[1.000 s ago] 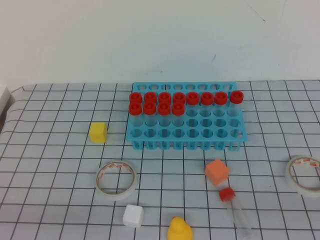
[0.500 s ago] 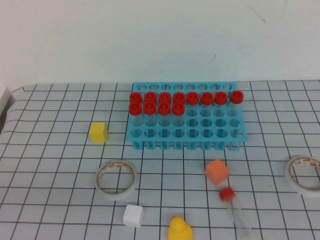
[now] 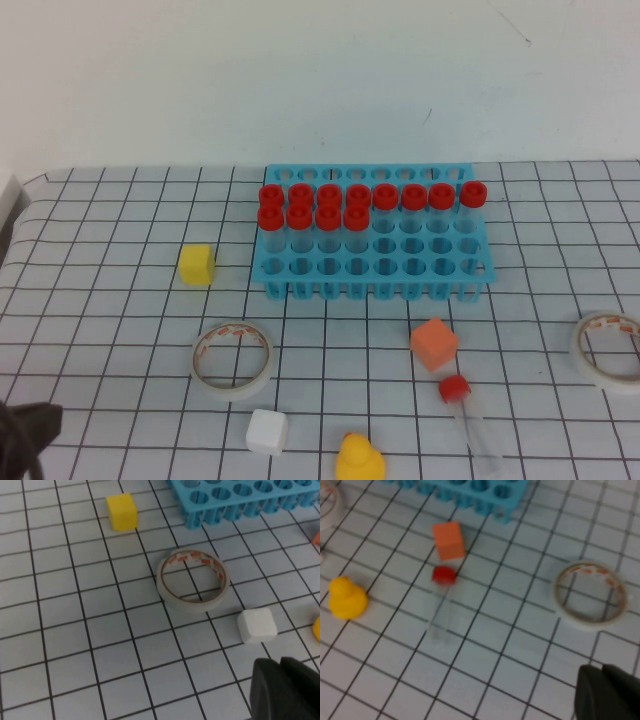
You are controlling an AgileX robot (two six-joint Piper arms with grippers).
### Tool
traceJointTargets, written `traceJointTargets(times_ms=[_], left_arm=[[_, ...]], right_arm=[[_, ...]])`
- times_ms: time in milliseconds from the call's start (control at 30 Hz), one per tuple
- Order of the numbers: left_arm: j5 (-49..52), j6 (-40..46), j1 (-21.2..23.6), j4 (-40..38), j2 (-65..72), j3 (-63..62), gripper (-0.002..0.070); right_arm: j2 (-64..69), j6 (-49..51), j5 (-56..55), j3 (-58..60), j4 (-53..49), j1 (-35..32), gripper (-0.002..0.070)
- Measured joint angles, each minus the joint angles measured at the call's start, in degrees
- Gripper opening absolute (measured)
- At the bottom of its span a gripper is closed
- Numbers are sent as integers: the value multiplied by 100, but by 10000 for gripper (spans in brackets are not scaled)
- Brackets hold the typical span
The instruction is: Place the test tubes
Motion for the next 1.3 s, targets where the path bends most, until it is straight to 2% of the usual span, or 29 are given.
traceJointTargets(times_ms=[133,300,467,700,833,967,1033,1100,1300], left_arm=[[150,13,0,0,311,0,-1],[286,13,0,0,638,0,-1],[291,13,0,0,884,0,-1],[278,13,0,0,923,0,-1],[278,13,0,0,932,0,-1],[278,13,0,0,932,0,-1],[278,13,0,0,932,0,-1],[278,13,0,0,932,0,-1],[278,13,0,-50,932,0,-1]], right_arm=[[847,-743,81,-10,541,0,-1],[1706,-1093,57,-2,822,49,0],[2307,-1118,-351,-2,944,1045,1],[3230,-701,-1329,-140,563,2997,2],[4015,-185,-1353,-540,-169,3586,3],[4919,569,-757,-1208,-785,3732,12],[5196,787,-536,-1475,-879,3732,37],[5456,893,-449,-1674,-908,3732,98],[6011,1581,-638,-1869,-1104,3732,365]])
